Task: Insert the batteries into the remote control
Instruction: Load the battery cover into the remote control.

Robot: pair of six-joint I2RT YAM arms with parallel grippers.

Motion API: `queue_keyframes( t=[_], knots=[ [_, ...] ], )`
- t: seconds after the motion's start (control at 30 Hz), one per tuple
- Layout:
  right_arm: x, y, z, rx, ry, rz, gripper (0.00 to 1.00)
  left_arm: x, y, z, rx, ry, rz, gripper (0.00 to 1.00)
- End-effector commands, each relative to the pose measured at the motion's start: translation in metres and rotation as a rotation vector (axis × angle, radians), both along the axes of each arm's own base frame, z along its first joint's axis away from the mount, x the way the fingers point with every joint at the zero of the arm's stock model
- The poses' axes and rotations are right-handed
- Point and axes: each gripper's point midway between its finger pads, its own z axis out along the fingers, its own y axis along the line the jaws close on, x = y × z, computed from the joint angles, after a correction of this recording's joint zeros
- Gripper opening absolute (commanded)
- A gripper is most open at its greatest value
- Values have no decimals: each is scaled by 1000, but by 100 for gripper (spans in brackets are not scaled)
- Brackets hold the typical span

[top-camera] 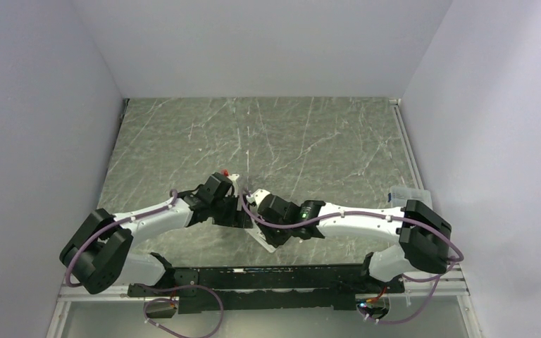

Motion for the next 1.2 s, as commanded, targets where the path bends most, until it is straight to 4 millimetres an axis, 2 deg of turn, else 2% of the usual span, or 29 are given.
queue_keyframes(
  t=[0.0, 0.3, 1.17],
  knots=[
    [10, 18, 15, 54, -34, -18, 21, 2, -5, 1, -32, -13, -28, 79],
    [10, 18, 12, 42, -23, -32, 21, 2, -9, 2, -46, -15, -44, 71],
    [16, 19, 8, 35, -8, -75, 21, -1, -7, -2, -43, -5, -46, 71]
  ],
)
